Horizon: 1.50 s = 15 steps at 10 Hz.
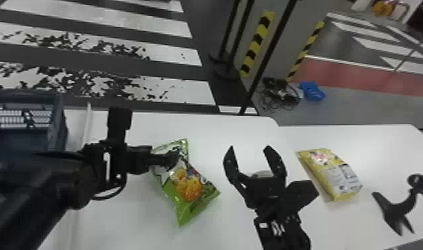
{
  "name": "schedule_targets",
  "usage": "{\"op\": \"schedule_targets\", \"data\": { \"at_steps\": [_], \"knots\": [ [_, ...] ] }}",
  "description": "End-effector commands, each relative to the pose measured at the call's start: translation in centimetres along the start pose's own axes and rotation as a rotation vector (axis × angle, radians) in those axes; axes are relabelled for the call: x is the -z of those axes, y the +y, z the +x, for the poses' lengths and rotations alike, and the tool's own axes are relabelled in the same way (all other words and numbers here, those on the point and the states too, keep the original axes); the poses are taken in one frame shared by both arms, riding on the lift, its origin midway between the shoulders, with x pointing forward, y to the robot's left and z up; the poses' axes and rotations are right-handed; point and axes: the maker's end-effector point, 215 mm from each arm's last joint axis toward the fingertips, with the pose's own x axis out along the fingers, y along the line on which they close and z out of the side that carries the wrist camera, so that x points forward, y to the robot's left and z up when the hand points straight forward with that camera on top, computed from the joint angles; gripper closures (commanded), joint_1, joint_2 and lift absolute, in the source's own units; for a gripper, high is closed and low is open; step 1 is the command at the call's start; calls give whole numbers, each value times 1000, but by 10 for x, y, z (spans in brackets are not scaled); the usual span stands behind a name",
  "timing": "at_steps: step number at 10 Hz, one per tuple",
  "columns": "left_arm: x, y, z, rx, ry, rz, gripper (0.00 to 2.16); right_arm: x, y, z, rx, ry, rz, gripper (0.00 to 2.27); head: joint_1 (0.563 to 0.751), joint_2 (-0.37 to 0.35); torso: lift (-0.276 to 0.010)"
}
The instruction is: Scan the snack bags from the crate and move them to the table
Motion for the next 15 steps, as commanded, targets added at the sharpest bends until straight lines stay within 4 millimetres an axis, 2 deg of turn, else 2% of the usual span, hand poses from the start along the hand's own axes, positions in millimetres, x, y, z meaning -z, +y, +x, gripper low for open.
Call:
{"op": "schedule_targets", "data": {
  "at_steps": [1,3,4,5,6,8,10,12,14,15],
  "knots": [
    [7,-2,3,3,0,4,36,0,1,0,-1,0,2,53,695,-350,-95],
    [2,-7,2,13,-21,9,36,0,2,-1,-3,-1,3,53,695,-350,-95],
    [-3,-17,1,24,-40,29,36,1,1,-2,-1,2,2,53,695,-350,-95],
    [-7,-20,-1,-15,-46,116,36,1,1,-2,-1,0,3,53,695,-350,-95],
    [-16,-12,-5,-79,-45,208,36,-1,0,-3,0,-6,3,53,695,-350,-95],
    [-20,-23,-6,-121,-32,317,36,-1,-2,-4,3,-6,5,53,695,-350,-95],
    [-36,-40,-15,-139,-90,354,36,0,-3,-4,2,-5,3,53,695,-350,-95],
    [-67,-45,-41,-148,-187,309,36,2,-4,-3,3,-2,9,53,695,-350,-95],
    [-91,-9,-87,-198,-259,254,36,3,-6,-2,3,1,9,53,695,-350,-95],
    [-95,14,-115,-233,-277,235,36,5,-7,-3,3,5,9,53,695,-350,-95]
  ]
}}
